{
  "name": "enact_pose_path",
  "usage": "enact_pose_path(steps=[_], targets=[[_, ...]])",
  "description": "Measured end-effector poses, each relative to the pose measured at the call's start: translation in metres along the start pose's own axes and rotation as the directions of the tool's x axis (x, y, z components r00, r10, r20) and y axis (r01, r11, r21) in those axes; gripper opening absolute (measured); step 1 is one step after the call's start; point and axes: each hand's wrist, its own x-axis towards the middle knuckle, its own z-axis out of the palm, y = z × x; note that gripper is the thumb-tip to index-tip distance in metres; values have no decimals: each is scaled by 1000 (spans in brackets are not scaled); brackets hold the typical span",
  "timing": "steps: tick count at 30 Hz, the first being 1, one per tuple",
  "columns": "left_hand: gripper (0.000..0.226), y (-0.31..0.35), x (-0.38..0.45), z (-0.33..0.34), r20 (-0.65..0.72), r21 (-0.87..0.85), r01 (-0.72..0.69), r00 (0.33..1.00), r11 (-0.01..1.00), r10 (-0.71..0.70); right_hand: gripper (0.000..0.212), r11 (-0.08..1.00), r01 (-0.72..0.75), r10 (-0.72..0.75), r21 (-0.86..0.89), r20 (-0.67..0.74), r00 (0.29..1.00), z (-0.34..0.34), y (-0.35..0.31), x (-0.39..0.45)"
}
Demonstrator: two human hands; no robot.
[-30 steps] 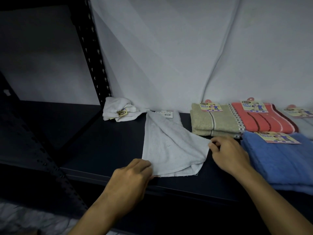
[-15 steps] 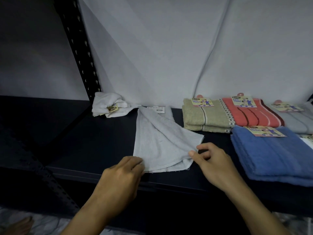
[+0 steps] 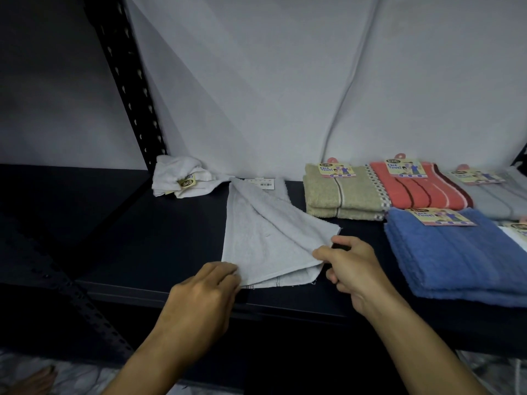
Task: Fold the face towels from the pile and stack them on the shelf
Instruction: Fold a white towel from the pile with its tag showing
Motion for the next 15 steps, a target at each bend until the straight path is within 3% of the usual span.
enact_pose_path(steps=[4, 8, 11, 15], targets=[[9, 1, 0, -1, -14, -7, -4, 1000, 1000, 4, 65, 992, 15, -20, -123, -39, 999, -2, 5, 2], [17, 1, 0, 0, -11, -13, 14, 1000, 1000, -14, 78, 974, 59, -83, -221, -98, 992, -10, 4, 18], [15, -1, -1, 3, -26, -12, 1, 1000, 1000, -1, 71, 907, 66, -156, -417, -186, 970, -7, -1, 36], [11, 0, -1, 1, 2, -43, 8, 1000, 999, -8, 46, 806, 0, -149, -592, -203, 968, 3, -13, 52]])
